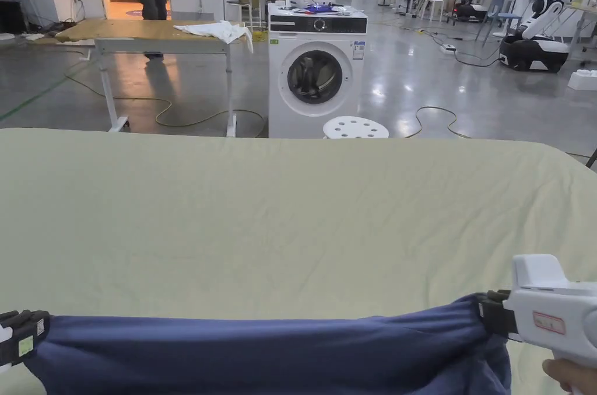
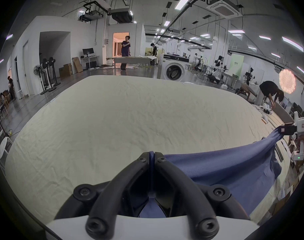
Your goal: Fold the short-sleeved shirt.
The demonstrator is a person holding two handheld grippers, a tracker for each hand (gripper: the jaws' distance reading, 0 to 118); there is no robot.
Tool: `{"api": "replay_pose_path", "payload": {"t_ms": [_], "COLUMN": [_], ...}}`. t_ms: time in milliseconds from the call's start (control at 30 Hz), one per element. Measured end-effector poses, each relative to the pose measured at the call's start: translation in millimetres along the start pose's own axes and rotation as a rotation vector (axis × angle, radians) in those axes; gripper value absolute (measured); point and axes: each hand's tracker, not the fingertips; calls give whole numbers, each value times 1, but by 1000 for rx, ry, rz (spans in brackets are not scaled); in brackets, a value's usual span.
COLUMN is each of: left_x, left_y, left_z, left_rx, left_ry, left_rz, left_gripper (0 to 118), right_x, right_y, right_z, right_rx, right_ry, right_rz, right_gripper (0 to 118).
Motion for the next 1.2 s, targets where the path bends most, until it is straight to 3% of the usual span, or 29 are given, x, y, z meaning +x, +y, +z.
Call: {"api": "replay_pose_path", "payload": {"t_ms": [133, 433, 633, 867, 900, 967, 1033, 1067, 1133, 1200], "left_x": [-3, -1, 4, 12, 13, 20, 22, 24, 33, 48], "left_y": [-24, -86, -122, -123, -122, -116, -113, -109, -97, -85], "left_z": [27, 67, 50, 44, 43, 42, 39, 39, 40, 43], "left_rx": [-18, -146, -293, -307, -309, -303, -260, -224, -155, -84], "left_ry": [-9, 10, 43, 71, 75, 95, 114, 103, 82, 74], "left_rz": [-3, -77, -96, -107, -111, -136, -168, -177, -170, -167], "left_gripper": [0, 0, 0, 1, 2, 13, 29, 36, 50, 51], "right_x": [-10, -11, -17, -22, -24, -26, -32, -35, -43, -53], "right_y": [-31, -106, -143, -152, -151, -149, -140, -135, -121, -107], "right_z": [25, 51, 36, 23, 22, 24, 33, 37, 50, 55], "right_rx": [-52, -180, -273, -285, -284, -285, -267, -244, -170, -105], "right_ry": [-38, -49, -76, -90, -93, -130, -217, -235, -220, -214], "right_rz": [77, 75, 103, 101, 106, 126, 150, 145, 121, 102], "right_gripper": [0, 0, 0, 1, 4, 23, 60, 70, 73, 73]}}
